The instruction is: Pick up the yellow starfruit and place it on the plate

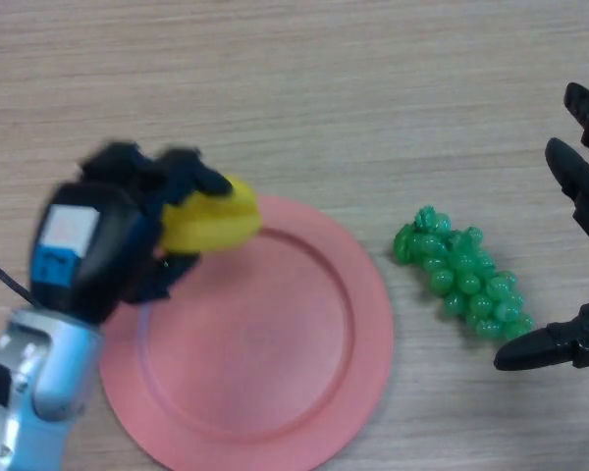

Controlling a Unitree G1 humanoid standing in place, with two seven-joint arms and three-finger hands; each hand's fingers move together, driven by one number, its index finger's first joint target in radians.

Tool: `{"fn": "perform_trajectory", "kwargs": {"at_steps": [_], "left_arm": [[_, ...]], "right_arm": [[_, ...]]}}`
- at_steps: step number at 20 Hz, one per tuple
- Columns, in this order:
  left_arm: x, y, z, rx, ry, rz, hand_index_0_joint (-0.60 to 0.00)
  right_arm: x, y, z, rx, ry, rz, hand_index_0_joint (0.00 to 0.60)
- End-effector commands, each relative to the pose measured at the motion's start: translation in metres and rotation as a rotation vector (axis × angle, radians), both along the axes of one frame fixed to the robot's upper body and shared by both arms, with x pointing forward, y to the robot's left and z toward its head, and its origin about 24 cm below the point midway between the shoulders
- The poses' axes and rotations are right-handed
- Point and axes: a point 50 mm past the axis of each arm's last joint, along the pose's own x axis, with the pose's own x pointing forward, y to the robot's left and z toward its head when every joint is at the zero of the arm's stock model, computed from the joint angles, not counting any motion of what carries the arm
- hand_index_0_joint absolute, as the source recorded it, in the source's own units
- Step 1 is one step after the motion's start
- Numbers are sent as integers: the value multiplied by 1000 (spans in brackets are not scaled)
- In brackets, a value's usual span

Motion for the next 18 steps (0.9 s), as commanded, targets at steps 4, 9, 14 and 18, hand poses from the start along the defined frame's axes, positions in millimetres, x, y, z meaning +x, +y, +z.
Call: {"fn": "perform_trajectory", "kwargs": {"at_steps": [4,9,14,18], "left_arm": [[-7,-1,13,56,-28,-68,-600],[-3,3,17,-111,136,-59,-449],[-3,9,31,-148,0,-13,0],[-1,25,63,-220,-193,2,0]], "right_arm": [[-8,-9,32,-34,-207,-14,0],[-9,-9,31,-46,-204,-17,0],[-10,-7,32,-70,-218,-24,0],[-7,-4,35,-76,-222,-15,0]]}}
